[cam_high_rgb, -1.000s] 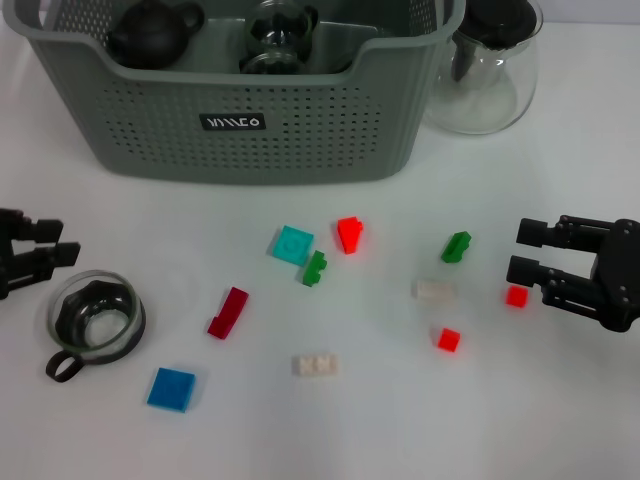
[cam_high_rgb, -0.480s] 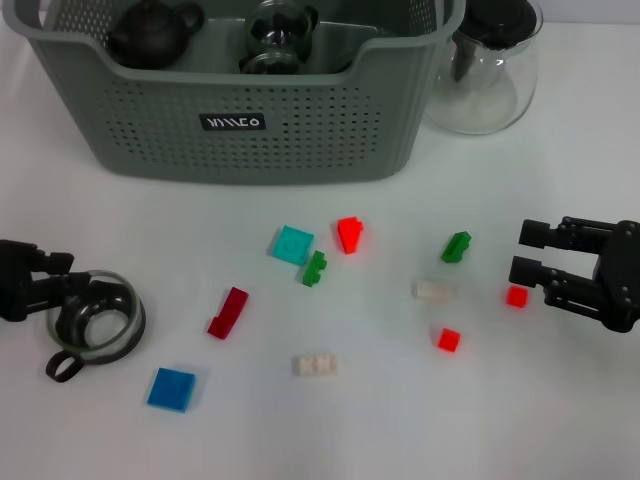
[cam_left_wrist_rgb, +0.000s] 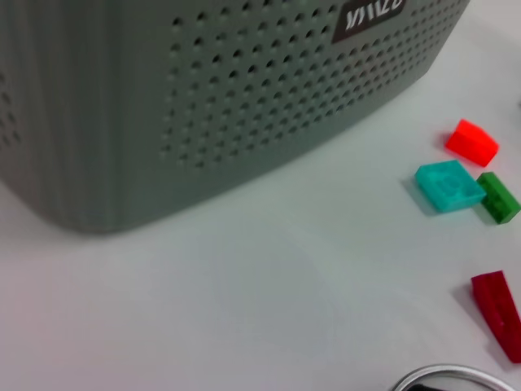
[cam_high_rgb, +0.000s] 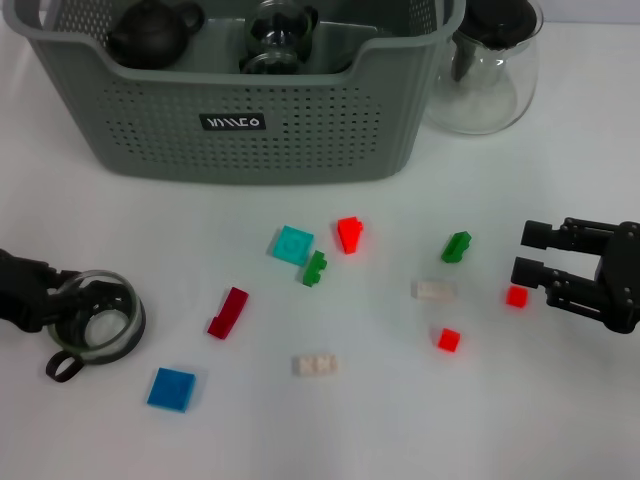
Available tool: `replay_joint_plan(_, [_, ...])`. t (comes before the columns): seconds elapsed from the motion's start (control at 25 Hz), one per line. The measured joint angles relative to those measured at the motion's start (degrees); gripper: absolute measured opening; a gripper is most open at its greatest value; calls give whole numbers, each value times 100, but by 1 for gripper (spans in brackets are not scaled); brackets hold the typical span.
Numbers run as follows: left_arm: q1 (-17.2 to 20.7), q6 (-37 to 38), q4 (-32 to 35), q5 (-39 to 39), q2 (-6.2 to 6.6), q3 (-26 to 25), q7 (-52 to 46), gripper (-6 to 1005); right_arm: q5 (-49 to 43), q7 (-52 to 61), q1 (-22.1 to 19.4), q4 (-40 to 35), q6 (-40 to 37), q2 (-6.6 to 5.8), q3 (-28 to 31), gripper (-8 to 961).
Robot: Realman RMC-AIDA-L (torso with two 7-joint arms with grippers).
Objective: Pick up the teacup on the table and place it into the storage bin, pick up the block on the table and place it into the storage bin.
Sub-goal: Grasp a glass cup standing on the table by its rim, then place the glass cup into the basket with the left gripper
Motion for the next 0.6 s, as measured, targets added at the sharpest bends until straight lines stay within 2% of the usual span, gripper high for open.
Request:
replay_joint_plan(0.36, [-132,-228,-205,378,11,49,-374,284,-134,-13,26,0,9,1,19,535])
replay_joint_plan(0.44, [-142,-215,-211,398,16,38,-410,107,-136,-17,27,0,9,5,18,535])
replay_joint_plan(0.6, [-193,-13,-179,375,60,-76,-491,69,-139,-21,29,7,9,8,17,534])
